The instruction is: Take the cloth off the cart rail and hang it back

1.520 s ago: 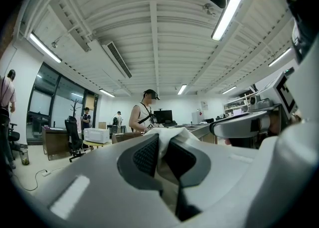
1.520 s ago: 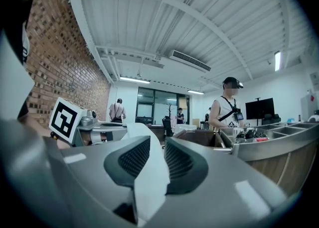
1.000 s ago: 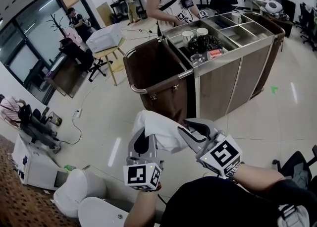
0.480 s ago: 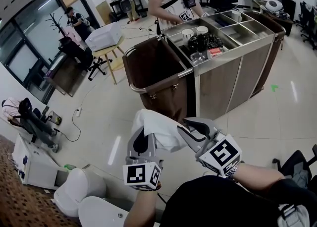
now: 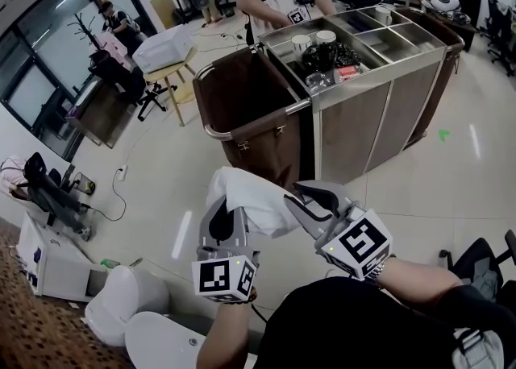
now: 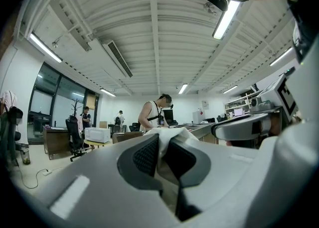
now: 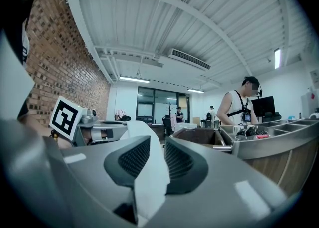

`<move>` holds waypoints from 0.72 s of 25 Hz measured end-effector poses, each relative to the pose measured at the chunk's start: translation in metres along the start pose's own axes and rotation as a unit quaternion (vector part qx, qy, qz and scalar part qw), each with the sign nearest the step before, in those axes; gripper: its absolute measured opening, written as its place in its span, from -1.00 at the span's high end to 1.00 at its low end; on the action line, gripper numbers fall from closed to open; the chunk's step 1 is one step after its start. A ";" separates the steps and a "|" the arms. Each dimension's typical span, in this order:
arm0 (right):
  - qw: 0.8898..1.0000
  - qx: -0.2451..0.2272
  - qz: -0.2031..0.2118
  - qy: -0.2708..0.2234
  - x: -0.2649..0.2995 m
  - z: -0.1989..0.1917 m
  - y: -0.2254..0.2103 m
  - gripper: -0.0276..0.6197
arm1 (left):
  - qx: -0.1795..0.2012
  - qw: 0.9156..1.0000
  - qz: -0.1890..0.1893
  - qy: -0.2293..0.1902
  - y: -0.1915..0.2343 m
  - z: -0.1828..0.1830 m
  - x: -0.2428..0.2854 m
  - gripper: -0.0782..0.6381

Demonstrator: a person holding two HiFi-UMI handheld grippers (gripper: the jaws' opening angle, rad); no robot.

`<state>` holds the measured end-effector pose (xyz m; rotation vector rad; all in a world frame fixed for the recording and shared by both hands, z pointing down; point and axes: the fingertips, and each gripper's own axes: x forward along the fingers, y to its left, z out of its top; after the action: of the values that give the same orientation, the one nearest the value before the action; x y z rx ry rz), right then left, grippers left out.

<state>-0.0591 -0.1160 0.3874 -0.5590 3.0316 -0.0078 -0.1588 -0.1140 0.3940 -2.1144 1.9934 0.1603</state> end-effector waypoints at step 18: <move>1.000 0.011 0.020 0.004 -0.004 -0.012 -0.013 0.64 | 0.021 0.999 0.026 -0.017 0.009 0.026 0.010 0.73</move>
<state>-0.0520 -0.1267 0.3997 -0.4990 3.0447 -0.0425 -0.1652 -0.1176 0.3652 -2.0219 2.0166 0.1614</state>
